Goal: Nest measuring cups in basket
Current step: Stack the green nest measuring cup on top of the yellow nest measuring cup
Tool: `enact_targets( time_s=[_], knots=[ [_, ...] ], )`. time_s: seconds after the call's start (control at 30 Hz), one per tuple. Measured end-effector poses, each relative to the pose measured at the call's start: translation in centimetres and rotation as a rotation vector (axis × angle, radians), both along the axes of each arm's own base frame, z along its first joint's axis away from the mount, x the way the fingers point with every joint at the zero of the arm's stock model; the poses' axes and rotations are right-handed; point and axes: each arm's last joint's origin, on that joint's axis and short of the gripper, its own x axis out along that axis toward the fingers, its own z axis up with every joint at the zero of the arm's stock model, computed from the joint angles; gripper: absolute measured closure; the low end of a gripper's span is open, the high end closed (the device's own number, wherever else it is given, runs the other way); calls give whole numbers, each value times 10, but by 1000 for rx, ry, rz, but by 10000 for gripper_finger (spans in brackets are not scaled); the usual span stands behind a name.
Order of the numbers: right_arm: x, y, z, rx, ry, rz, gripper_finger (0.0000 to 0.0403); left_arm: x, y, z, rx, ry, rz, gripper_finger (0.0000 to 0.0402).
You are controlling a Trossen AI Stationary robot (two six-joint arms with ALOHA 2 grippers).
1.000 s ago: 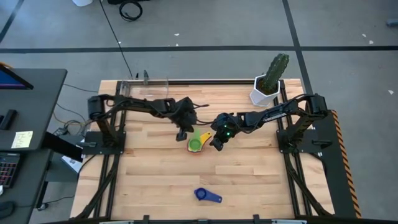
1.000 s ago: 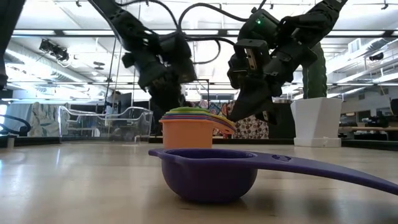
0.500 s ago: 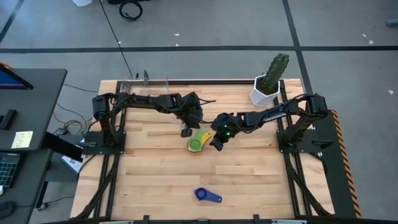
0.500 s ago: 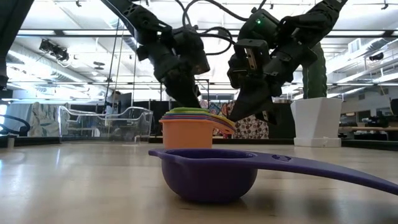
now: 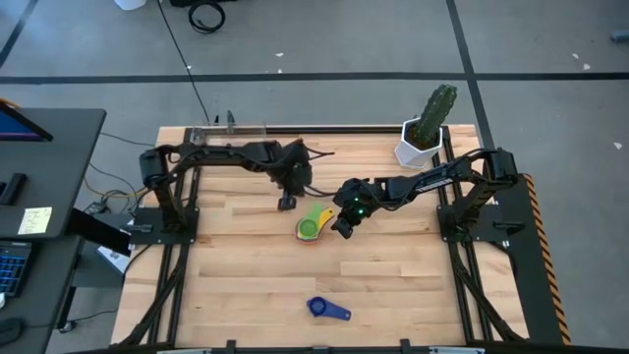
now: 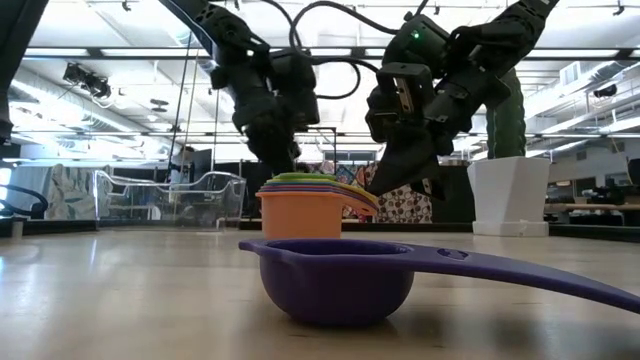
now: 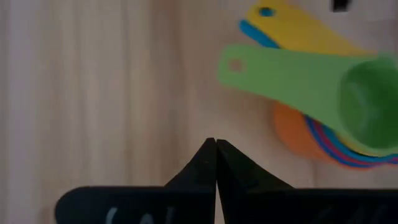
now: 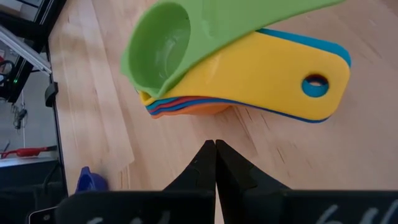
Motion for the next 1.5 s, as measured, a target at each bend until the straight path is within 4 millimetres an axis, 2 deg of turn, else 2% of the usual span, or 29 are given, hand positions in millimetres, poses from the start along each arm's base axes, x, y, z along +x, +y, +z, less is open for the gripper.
enact_targets(
  time_s=[0.47,0.67,0.97,1.4,1.5],
  knots=[
    [0,-3,0,-4,-7,-6,398,12,-17,-12,-22,-25,-93,397],
    [0,-6,1,4,-11,0,398,14,-18,-13,-21,-40,-107,397],
    [0,-9,1,1,-14,-3,398,21,-31,-10,-13,-92,-167,397],
    [0,-10,1,0,-14,-2,398,27,-32,-7,-20,-157,-171,397],
    [0,-9,1,0,-13,-1,398,26,-29,-8,23,-134,-142,397]
  ],
)
